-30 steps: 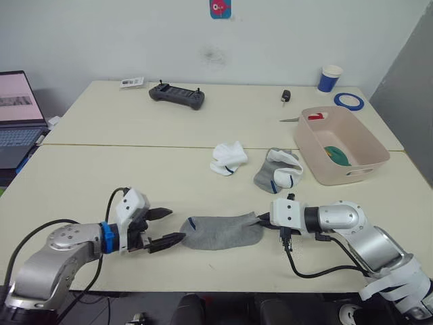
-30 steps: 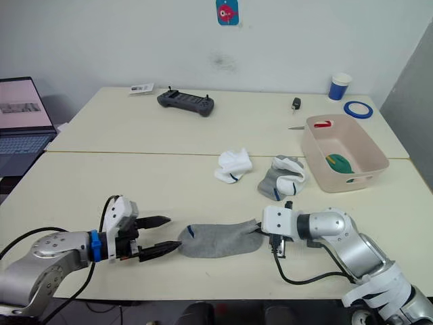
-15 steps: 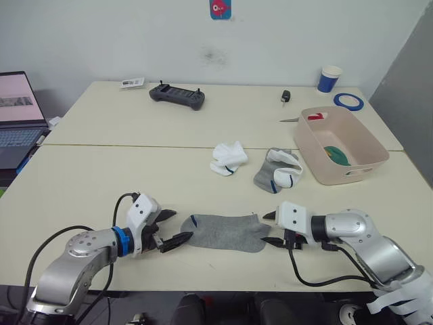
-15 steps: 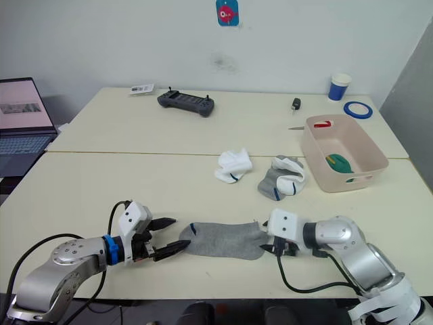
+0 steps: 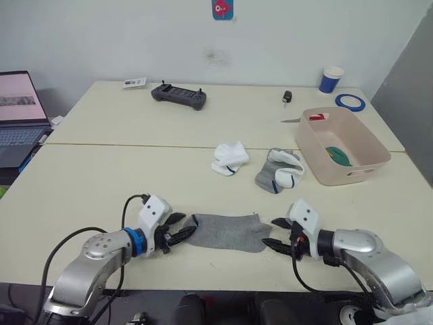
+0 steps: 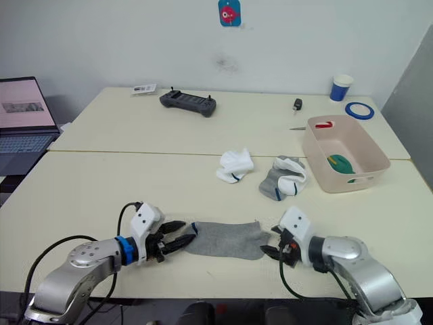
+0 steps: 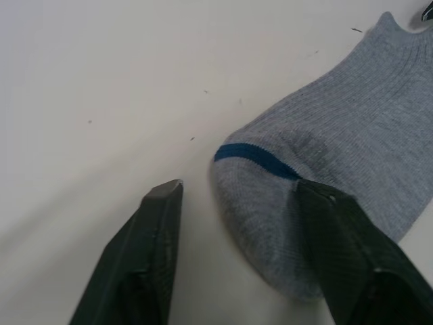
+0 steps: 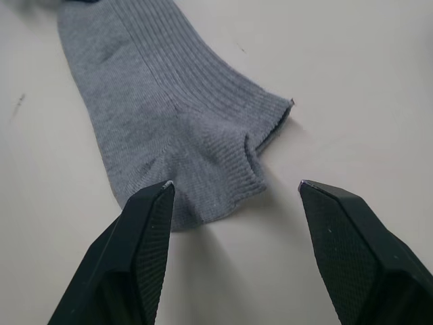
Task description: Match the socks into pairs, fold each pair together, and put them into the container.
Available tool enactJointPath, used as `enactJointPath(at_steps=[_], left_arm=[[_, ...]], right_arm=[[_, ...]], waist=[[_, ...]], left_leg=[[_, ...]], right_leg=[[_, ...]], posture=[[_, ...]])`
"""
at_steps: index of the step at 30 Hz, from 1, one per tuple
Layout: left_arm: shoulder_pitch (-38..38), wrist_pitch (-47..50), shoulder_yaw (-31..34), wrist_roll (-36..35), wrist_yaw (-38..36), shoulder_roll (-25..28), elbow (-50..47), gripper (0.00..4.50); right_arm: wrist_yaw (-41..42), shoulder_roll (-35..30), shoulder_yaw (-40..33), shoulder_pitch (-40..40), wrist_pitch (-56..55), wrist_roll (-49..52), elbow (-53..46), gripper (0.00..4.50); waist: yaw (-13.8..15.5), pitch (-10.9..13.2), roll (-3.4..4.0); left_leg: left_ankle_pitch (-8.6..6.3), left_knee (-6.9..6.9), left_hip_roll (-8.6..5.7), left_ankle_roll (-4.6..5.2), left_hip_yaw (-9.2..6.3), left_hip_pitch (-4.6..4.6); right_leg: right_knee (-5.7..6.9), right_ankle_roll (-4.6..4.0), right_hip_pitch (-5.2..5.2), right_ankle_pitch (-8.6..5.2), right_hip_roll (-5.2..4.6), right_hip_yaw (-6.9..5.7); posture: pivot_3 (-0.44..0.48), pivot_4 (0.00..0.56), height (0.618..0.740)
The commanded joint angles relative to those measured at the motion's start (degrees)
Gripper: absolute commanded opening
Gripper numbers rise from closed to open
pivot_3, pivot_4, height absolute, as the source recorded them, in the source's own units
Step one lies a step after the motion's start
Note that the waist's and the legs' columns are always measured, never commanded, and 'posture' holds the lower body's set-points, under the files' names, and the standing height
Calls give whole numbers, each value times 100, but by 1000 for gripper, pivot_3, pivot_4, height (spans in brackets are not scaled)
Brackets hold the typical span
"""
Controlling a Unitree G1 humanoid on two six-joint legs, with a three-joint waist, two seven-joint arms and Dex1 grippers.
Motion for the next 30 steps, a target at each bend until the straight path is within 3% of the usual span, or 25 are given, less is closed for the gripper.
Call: enactJointPath(at_steps=[1,5,8,17,26,27,30], left_arm=[[109,41,-129,38,-65,20,-72,1397],[182,82,-89,-10,-99,27,-161,174],[269,134,9,-202,-145,0,-327,0],[909,596,409,-686,-126,211,-1184,0],[1337,268,389,-390,38,119,-1131,0],[1333,242,386,-442,17,73,-1115,0],[1426,19,416,-384,-154,138,-1002,646]], right_arm=[[-218,131,88,22,-23,13,-210,2534],[-290,181,205,49,-87,32,-208,1161],[-309,262,221,31,-108,115,-209,14],[-89,-65,-23,321,237,637,-613,14],[-303,-126,-97,223,675,857,-548,14],[-310,-124,-110,198,700,882,-553,217],[-298,-247,-231,223,771,939,-609,945]], waist=[[0,-1,1],[-1,-1,1],[-2,-1,1],[-3,-1,1],[-2,-1,1],[-1,-1,1],[-1,-1,1]], left_leg=[[0,-1,1,0,-1,0],[0,-1,1,0,-1,1],[0,-1,1,0,0,2],[0,-3,3,0,-6,-2],[0,-1,2,0,-5,1],[0,-1,1,0,-3,1],[0,-1,1,0,-3,-1]], right_leg=[[0,0,0,0,1,0],[0,0,1,0,1,0],[-1,0,1,-1,1,1],[-1,-4,-1,-3,0,3],[-1,-36,1,-21,-3,9],[-1,-34,0,-20,-3,9],[-2,-32,0,-19,-3,8]], posture=[[0,150,740],[0,150,740],[0,150,740],[0,150,740],[0,150,740],[0,150,740],[0,150,740]])
